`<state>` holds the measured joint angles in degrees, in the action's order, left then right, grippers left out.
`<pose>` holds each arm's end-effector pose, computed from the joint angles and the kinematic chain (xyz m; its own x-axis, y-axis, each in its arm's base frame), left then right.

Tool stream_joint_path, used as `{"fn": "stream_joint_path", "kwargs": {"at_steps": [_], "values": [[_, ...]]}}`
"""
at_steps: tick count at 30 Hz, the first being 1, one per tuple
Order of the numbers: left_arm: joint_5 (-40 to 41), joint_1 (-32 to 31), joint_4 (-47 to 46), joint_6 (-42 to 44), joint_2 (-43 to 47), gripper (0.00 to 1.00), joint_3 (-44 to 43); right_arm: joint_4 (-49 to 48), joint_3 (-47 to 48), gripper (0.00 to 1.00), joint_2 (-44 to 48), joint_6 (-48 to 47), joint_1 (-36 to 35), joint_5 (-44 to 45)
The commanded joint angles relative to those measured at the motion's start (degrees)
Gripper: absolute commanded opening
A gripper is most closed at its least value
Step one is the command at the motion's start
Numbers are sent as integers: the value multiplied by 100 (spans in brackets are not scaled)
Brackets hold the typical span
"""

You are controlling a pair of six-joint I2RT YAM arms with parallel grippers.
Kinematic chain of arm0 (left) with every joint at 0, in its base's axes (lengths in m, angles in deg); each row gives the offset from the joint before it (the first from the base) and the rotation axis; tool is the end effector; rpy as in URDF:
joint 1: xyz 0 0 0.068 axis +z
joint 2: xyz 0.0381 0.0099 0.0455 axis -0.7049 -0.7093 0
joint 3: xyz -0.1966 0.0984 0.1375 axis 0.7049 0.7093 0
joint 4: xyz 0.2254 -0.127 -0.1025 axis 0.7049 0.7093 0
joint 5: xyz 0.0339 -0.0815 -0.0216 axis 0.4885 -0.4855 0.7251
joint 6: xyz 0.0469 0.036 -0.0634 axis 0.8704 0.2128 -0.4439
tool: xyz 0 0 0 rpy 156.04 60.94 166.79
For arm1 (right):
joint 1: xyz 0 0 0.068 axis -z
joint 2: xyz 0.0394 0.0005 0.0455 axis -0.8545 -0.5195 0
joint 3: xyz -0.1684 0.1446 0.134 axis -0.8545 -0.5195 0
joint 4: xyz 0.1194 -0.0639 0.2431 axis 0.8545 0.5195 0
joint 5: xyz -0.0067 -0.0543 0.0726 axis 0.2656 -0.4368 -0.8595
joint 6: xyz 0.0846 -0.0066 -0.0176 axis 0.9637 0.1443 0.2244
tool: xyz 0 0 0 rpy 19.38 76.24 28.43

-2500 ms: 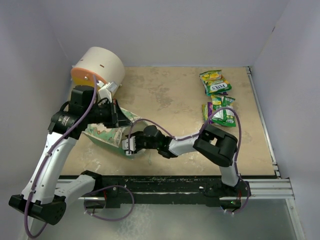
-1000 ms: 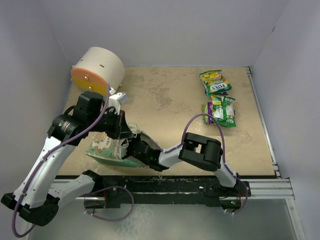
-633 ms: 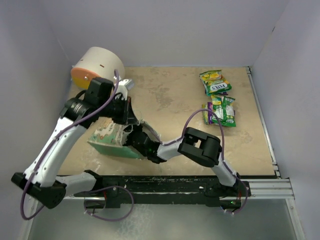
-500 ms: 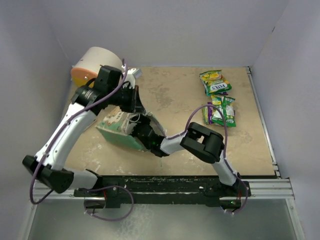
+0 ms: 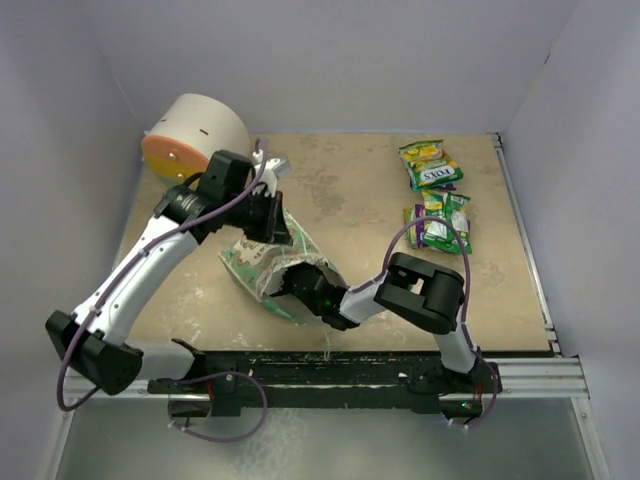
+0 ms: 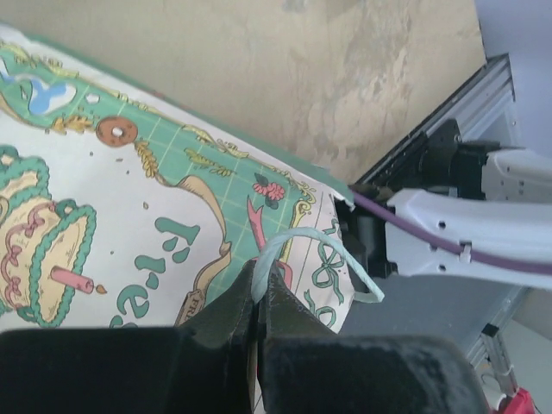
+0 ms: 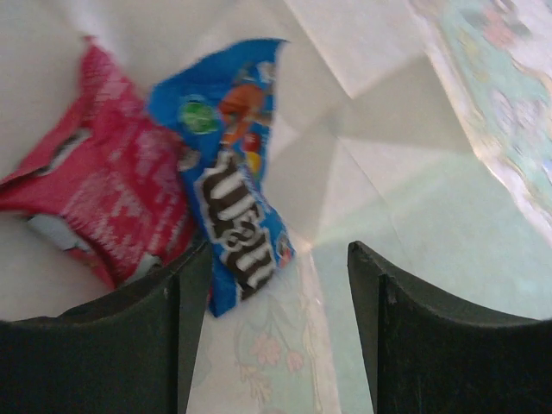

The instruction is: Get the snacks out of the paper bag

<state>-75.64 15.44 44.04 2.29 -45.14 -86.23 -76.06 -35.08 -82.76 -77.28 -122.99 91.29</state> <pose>0.2659 -0.1880 0.3414 -0.8415 0.1038 -0.5301 0.4300 0.7228 -0.5410 0.2166 0.3689 0.0959 0.3648 -0.6779 -0.6383 -0.4897 0.4434 -0.7508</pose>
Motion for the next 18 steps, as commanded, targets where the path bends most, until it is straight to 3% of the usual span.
{"fn": "stream_joint_path", "kwargs": {"at_steps": [1, 6, 18], "values": [[-24, -6, -114, -35, 745, 0, 791, -201, 278, 67, -301, -817, -157, -573], [-101, -6, -159, -239, 828, 0, 917, -1, 1059, 67, -771, -929, -207, -893], [-384, -14, -135, -346, 797, 0, 811, 477, 2901, 62, -1903, -622, -150, -284]]}}
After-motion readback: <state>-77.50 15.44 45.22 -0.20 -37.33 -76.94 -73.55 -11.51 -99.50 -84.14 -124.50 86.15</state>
